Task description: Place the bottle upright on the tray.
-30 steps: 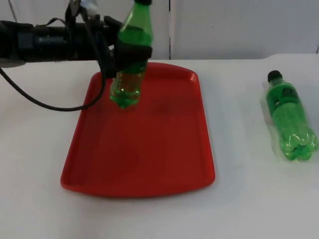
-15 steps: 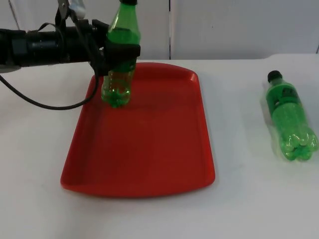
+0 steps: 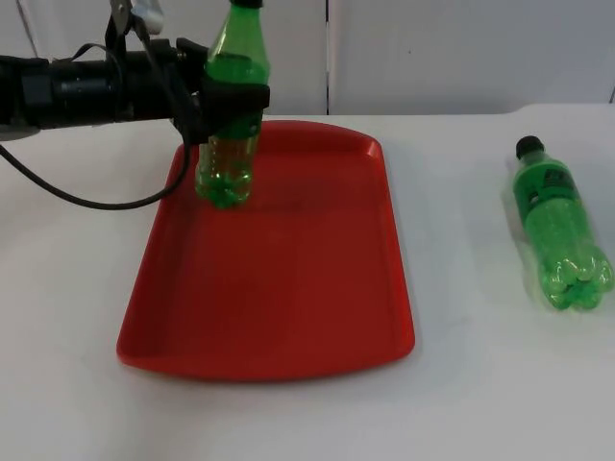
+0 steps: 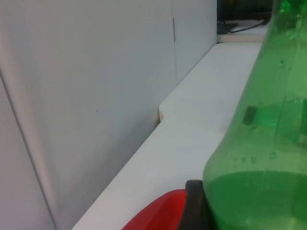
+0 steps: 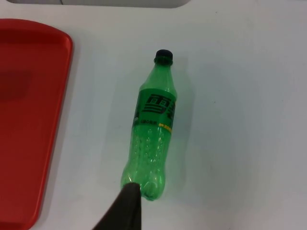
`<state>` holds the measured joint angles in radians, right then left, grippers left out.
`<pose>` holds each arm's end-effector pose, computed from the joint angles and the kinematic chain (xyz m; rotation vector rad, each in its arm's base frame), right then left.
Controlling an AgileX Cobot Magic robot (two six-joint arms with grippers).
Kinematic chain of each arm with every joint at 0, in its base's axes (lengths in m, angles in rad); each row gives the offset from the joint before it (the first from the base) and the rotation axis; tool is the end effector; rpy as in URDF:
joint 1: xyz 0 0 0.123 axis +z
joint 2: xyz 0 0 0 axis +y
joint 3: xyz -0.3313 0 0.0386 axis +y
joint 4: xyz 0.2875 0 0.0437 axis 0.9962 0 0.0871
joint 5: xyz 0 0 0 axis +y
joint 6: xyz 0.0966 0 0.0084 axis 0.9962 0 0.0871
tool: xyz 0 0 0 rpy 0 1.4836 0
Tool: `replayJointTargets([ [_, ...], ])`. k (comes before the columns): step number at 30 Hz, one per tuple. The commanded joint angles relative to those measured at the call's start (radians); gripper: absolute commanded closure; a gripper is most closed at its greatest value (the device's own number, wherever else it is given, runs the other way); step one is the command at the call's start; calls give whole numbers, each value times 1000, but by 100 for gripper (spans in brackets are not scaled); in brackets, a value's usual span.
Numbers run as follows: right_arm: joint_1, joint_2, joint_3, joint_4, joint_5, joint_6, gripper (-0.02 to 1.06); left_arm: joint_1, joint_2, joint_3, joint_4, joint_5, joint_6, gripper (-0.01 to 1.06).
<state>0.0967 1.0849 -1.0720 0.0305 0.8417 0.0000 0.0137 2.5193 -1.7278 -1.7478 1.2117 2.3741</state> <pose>0.2359 0.0251 0.4067 -0.1006 2.3371 0.0847 0.5623 -0.0817 0.1011 1.0232 1.4066 -0.8102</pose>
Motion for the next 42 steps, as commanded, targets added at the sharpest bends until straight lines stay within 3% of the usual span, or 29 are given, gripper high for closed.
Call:
replayJointTargets([
  [1, -4, -3, 0, 2, -13, -8, 0, -1, 3, -2, 3, 9, -15, 67],
  [2, -4, -3, 0, 2, -13, -8, 0, -1, 3, -2, 3, 9, -15, 61],
  [3, -4, -3, 0, 2, -13, -8, 0, -1, 3, -2, 3, 9, -15, 46],
  [4, -4, -3, 0, 2, -13, -8, 0, -1, 3, -2, 3, 9, -15, 46],
  [6, -4, -3, 0, -1, -12, -8, 0, -1, 3, -2, 3, 9, -15, 30],
  [10, -4, -3, 0, -1, -12, -8, 0, 1, 3, -2, 3, 9, -15, 21],
  [26, -4, -3, 0, -1, -12, -8, 0, 74, 3, -2, 12, 9, -51, 20],
  [42, -4, -3, 0, -1, -15, -8, 0, 129, 3, -2, 175, 9, -134, 20],
])
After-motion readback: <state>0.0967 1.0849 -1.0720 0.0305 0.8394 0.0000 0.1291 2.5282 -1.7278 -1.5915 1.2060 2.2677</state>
